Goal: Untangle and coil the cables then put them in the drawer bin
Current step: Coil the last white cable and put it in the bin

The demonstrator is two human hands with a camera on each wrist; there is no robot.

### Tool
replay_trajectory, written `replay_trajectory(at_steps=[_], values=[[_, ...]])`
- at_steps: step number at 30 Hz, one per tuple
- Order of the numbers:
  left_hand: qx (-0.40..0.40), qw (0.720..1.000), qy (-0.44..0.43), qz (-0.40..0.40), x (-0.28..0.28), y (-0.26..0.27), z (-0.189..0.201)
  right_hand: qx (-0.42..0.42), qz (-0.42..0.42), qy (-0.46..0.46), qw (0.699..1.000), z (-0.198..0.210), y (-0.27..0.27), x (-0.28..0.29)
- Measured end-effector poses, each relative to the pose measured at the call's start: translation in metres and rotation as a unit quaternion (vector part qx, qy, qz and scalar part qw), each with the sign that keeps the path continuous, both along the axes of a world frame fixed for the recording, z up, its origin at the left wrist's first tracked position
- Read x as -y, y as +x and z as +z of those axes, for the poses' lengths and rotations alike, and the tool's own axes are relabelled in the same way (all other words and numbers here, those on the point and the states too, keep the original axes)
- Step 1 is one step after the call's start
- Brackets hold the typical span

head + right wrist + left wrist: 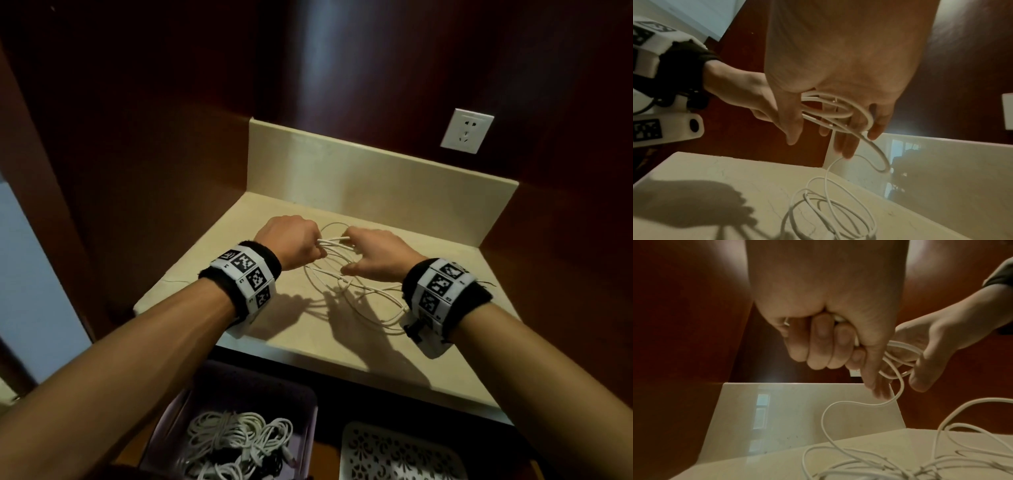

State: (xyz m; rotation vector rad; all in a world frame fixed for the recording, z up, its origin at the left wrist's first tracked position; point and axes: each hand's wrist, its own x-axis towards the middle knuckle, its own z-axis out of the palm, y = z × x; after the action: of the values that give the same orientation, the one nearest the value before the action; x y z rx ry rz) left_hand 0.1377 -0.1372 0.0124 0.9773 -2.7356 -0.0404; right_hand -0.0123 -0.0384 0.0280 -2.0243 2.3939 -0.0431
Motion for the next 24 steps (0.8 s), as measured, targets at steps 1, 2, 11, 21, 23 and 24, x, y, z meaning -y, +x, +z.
replay_trajectory(at_steps=[1, 2, 11, 21, 23, 24], values=[[0.004, 1.0, -0.008, 0.002, -0.002, 0.0, 0.001, 0.001, -0.006, 0.006, 1.0, -0.002, 0.0, 0.002], [0.011, 1.0, -0.011, 0.004, -0.003, 0.001, 0.001, 0.001, -0.012, 0.005, 1.0, -0.004, 0.0, 0.004], [0.013, 0.999, 0.021, -0.023, -0.016, -0.016, -0.004, -0.11, -0.073, -0.013, 0.991, -0.01, -0.011, 0.0], [0.007, 0.997, -0.015, -0.078, -0.013, -0.042, -0.006, 0.075, -0.157, -0.028, 0.984, -0.005, -0.031, -0.016], [0.008, 0.997, -0.017, -0.075, -0.01, -0.044, -0.007, 0.114, -0.147, -0.054, 0.981, -0.002, -0.032, -0.02], [0.009, 0.997, -0.014, -0.071, -0.009, -0.045, -0.009, 0.132, -0.143, -0.063, 0.979, -0.001, -0.032, -0.021]])
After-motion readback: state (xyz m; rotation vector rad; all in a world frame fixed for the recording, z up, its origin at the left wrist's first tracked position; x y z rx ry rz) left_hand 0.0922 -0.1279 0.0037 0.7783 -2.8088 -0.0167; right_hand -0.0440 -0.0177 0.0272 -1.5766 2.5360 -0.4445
